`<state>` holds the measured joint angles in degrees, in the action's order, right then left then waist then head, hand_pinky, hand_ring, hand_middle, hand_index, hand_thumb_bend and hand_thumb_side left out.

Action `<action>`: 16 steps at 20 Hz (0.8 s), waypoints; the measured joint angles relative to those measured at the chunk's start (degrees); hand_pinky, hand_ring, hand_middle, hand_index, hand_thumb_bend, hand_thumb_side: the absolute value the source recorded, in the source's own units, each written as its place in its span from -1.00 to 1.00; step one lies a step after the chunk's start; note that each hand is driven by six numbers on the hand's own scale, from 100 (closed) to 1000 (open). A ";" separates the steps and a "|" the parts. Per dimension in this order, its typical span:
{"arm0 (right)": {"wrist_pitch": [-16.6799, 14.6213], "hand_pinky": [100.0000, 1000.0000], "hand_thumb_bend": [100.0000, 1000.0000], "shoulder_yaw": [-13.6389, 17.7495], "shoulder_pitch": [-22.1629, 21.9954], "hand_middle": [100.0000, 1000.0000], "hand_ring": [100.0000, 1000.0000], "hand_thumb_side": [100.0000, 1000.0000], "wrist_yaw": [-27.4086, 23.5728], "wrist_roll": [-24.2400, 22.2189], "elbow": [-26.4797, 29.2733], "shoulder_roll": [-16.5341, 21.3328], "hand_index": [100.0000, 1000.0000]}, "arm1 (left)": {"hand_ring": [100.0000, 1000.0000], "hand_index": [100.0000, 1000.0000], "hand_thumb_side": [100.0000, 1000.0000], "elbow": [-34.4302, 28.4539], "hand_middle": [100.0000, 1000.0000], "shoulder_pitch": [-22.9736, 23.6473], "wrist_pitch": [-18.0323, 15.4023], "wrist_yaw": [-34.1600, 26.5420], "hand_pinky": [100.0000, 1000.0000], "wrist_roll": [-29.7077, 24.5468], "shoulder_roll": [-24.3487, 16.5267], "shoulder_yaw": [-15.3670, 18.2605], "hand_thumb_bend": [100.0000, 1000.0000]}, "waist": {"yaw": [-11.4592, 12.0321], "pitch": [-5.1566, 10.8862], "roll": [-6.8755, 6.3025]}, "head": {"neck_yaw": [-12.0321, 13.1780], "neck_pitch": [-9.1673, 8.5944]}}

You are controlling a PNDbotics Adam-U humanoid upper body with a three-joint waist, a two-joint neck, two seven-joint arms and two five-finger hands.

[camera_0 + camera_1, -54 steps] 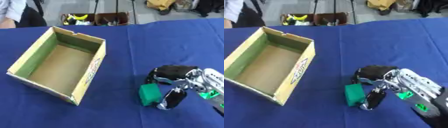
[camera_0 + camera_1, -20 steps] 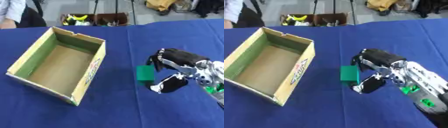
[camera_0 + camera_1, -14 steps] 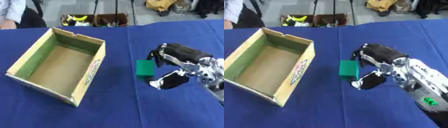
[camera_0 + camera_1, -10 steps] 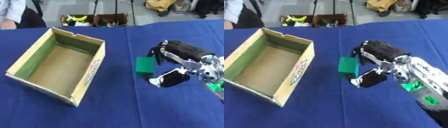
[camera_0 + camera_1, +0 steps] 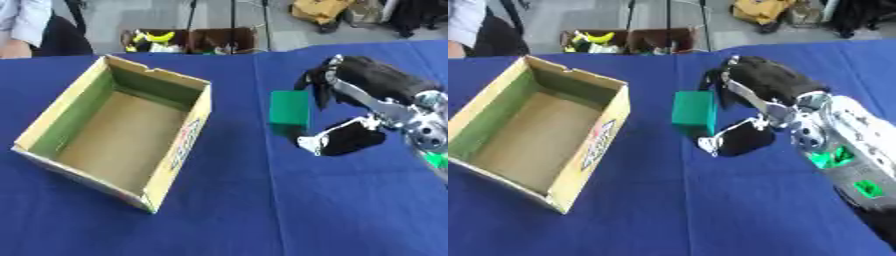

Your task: Pick up objects on the table and place them in the box.

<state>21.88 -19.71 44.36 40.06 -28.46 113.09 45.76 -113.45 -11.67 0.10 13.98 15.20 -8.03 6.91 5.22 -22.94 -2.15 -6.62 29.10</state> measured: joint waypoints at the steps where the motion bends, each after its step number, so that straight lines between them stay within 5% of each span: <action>1: 0.10 -0.14 -1.00 0.19 0.61 -0.35 0.01 -0.40 0.00 0.16 0.08 -0.24 -0.09 | 0.07 0.62 0.82 0.00 0.16 0.00 0.01 0.00 -0.67 -0.01 0.00 0.00 -0.89 | 0.13 0.01 0.09 | -0.01 0.00; 16: 1.03 -0.13 -1.00 0.65 9.77 -0.38 0.01 -0.41 -0.90 1.15 -5.43 -7.40 -0.11 | 0.07 0.62 0.82 0.00 0.16 0.05 0.20 0.00 -0.67 -0.27 -0.01 -0.03 -0.89 | 2.05 0.36 1.23 | -0.85 0.07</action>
<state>22.91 -19.06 54.13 39.16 -27.31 107.66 38.36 -113.45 -11.62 0.30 13.98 14.94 -8.04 6.87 7.28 -22.58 -0.93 -7.47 29.17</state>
